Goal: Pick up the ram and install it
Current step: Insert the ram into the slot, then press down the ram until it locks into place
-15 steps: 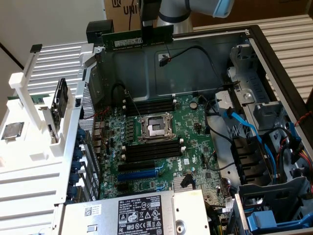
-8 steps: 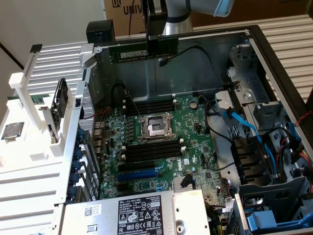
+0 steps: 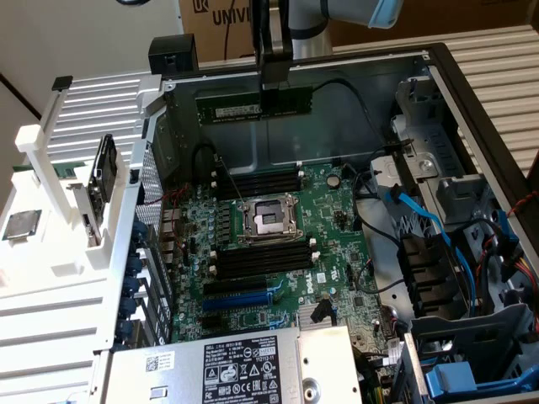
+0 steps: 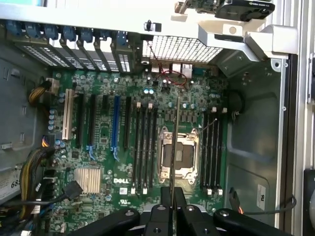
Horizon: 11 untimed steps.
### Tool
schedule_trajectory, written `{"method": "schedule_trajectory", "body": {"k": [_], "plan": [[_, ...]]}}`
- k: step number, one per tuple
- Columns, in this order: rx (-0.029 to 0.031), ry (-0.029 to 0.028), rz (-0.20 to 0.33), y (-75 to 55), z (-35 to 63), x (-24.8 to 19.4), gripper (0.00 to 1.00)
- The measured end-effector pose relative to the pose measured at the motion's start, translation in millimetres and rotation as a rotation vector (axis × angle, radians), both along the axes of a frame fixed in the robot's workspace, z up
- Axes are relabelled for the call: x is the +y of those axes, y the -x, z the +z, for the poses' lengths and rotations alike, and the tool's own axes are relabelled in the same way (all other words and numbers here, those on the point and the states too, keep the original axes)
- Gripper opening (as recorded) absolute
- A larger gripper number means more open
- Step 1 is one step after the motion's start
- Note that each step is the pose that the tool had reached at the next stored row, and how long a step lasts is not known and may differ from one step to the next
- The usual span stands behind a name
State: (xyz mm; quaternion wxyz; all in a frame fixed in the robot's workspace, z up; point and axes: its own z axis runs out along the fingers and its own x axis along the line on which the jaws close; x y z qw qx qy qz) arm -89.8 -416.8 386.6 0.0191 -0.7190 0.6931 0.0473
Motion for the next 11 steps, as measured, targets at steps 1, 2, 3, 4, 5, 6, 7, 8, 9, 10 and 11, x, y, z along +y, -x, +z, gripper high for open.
{"method": "schedule_trajectory", "body": {"k": [1, 2, 3, 4, 5, 6, 7, 8, 9, 10, 11], "plan": [[-0.0001, 0.0000, -0.004, -0.1, -1.9, -0.1, 0.14], [-0.0003, 0.0000, -0.007, -0.1, -3.0, -0.1, 0.14], [-0.0003, 0.0000, -0.007, -0.1, -2.9, -0.1, 0.14], [-0.0003, 0.0001, -0.008, -0.1, -2.9, -0.1, 0.14], [-0.0003, 0.0001, -0.008, -0.1, -3.0, -0.1, 0.14], [-0.0003, 0.0001, -0.008, -0.1, -3.0, -0.1, 0.14], [-0.0003, 0.0000, -0.008, -0.1, -3.0, -0.1, 0.14], [-0.0004, 0.0000, -0.008, -0.1, -3.0, -0.1, 0.14], [-0.0003, 0.0000, -0.008, -0.1, -3.0, -0.1, 0.14], [-0.0002, 0.0002, -0.008, -0.1, -3.0, -0.1, 0.14], [-0.0002, 0.0003, -0.008, -0.1, -3.0, -0.1, 0.14]]}}
